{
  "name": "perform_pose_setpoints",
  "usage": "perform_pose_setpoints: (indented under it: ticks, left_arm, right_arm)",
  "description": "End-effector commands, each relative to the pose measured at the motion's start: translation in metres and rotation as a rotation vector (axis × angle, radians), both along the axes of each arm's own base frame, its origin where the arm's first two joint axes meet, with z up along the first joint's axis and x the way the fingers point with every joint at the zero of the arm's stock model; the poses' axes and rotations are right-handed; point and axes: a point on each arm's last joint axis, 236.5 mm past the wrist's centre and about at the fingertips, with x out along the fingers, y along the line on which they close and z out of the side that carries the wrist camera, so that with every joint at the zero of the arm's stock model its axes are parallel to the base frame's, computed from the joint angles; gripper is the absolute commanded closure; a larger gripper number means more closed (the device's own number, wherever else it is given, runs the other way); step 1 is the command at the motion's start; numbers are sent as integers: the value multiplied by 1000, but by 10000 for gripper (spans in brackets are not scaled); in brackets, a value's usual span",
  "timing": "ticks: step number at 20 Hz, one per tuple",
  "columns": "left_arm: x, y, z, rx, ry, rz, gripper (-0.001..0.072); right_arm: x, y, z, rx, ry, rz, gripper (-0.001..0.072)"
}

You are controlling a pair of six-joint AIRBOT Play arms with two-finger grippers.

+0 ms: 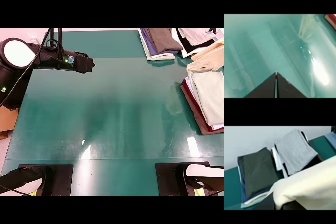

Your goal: Fold the shirts.

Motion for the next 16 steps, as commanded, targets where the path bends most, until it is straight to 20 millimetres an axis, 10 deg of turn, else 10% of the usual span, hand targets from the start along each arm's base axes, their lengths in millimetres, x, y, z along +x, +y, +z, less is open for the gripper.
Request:
perform_pose_setpoints:
  ticks: [1, 8, 14, 16]
  left_arm:
    - [0, 0, 0, 3, 0, -2, 686]
    - [0, 0, -1, 3, -1, -2, 686]
    - [0, 0, -1, 4, -1, -3, 685]
    - [0, 0, -1, 5, -2, -4, 685]
  right_arm:
    - [-22, -11, 3, -113, 79, -28, 697]
    - [-102, -11, -71, -2, 312, -60, 696]
    - [-226, -15, -189, 75, 648, -205, 691]
    - [-266, -15, -224, 93, 754, -258, 310]
